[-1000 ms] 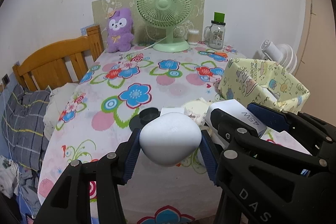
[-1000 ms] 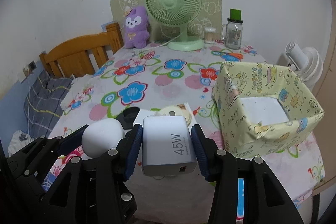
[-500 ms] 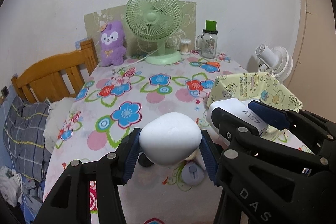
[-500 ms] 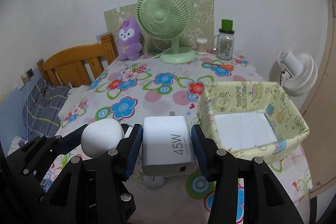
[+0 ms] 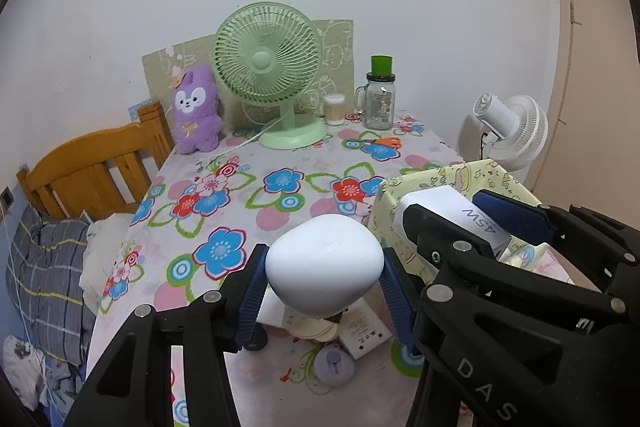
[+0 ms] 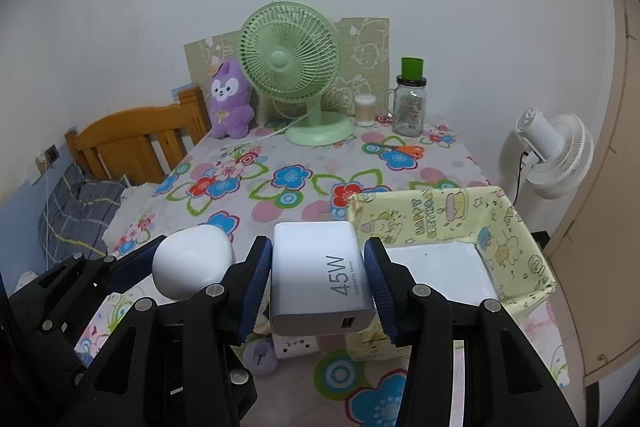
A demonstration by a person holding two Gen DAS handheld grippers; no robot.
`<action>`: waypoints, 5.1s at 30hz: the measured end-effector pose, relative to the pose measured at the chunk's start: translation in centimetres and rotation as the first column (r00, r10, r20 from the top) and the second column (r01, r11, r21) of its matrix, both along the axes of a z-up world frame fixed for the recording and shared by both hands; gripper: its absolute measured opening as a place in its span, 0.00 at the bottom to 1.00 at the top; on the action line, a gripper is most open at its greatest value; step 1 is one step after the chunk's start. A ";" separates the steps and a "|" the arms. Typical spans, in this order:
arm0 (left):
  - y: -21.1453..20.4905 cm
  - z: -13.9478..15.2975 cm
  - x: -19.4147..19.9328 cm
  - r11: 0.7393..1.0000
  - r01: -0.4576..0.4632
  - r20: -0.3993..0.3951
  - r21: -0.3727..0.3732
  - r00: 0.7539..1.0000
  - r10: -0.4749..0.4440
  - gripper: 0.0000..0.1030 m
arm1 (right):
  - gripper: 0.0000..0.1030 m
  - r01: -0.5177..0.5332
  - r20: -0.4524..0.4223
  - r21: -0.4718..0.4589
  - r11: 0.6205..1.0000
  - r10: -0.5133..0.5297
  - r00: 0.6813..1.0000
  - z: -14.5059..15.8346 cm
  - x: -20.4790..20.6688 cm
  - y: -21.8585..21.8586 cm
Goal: Organize rigid objects
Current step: 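Carry the earbud case in the left tool while the right tool carries the charger toward the yellow box, then lower both held items into the yellow box and open both tools, then withdraw both tools from the box back toward the remaining items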
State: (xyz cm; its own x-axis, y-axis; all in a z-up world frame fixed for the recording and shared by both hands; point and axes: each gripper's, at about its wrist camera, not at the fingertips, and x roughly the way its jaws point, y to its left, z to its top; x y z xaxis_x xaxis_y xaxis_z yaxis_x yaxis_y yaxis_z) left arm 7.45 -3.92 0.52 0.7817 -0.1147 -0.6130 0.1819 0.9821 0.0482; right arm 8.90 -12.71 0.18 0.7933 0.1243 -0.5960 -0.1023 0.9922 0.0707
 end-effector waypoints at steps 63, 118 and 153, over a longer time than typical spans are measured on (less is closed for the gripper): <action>-14.6 -6.6 12.3 0.991 0.134 -0.299 0.027 0.947 -0.120 0.56 | 0.50 0.179 -0.201 0.016 0.984 -0.172 0.964 -7.0 12.1 -15.4; -9.9 -1.4 2.9 0.986 0.165 -0.085 0.031 0.983 -0.162 0.97 | 0.97 0.206 0.003 -0.087 0.975 -0.207 0.978 -0.7 1.8 -10.1; -2.6 -1.7 -3.2 0.989 0.145 -0.030 0.036 0.989 -0.144 0.99 | 0.97 0.082 0.012 -0.075 0.994 -0.081 0.997 -1.1 -4.0 -2.3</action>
